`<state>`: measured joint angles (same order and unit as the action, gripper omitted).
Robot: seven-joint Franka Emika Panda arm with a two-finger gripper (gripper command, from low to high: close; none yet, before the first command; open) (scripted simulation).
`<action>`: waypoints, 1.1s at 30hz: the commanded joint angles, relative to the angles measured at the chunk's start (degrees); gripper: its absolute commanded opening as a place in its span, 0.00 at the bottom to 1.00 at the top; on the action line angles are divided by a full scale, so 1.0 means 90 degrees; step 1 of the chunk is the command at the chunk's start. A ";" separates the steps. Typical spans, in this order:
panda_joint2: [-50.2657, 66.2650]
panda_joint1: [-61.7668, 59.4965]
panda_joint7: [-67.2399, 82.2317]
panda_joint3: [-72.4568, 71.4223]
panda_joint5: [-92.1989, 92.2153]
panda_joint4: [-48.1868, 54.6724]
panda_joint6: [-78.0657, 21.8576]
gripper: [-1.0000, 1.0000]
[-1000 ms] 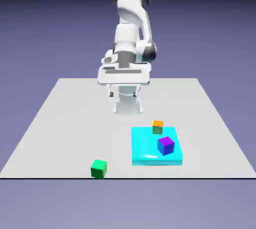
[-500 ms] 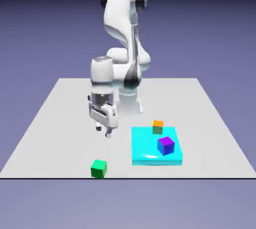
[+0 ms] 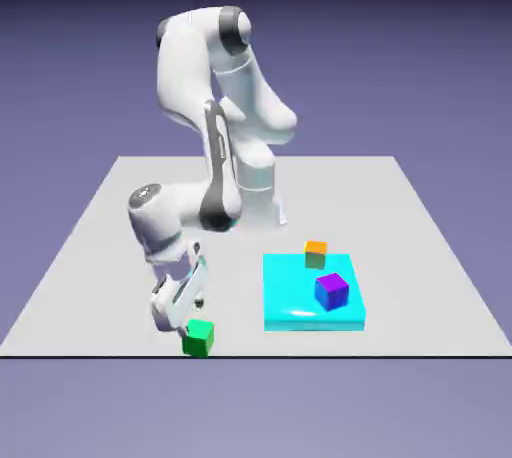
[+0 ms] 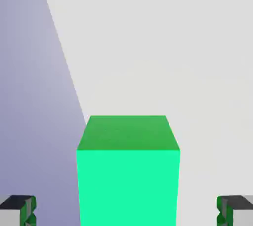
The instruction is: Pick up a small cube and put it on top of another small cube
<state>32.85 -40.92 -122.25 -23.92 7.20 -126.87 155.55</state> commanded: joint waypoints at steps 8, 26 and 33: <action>-0.0964 -0.0336 0.0180 -0.0314 0.0247 -0.0177 -0.0813 0.00; -0.3198 0.3629 0.3941 -0.0040 0.0580 -0.0488 -0.3499 0.00; -0.2423 0.3818 0.3834 -0.0013 0.0407 -0.0908 -0.2321 1.00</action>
<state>11.05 -6.56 -87.74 -24.04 10.86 -135.05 134.67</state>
